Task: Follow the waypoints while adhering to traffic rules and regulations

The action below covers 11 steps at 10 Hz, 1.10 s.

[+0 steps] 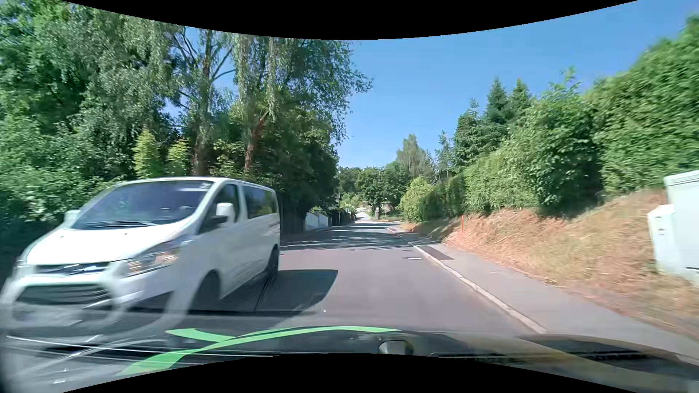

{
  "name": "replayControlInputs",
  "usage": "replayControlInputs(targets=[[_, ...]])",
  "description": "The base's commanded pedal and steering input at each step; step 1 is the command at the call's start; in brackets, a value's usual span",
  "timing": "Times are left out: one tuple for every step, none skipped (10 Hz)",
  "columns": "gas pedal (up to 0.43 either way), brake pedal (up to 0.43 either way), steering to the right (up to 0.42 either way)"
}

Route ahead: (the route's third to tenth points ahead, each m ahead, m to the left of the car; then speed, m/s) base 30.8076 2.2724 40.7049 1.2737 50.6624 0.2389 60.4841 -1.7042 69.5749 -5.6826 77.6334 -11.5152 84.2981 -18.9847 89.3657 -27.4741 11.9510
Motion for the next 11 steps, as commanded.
replayControlInputs(targets=[[0.280,0.000,0.000],[0.280,0.000,0.000],[0.287,0.000,0.000],[0.287,0.000,0.000],[0.287,0.000,0.000],[0.280,0.000,0.000],[0.280,0.000,0.000],[0.280,0.000,0.000],[0.268,0.000,0.000],[0.260,0.000,0.000],[0.260,0.000,0.000]])
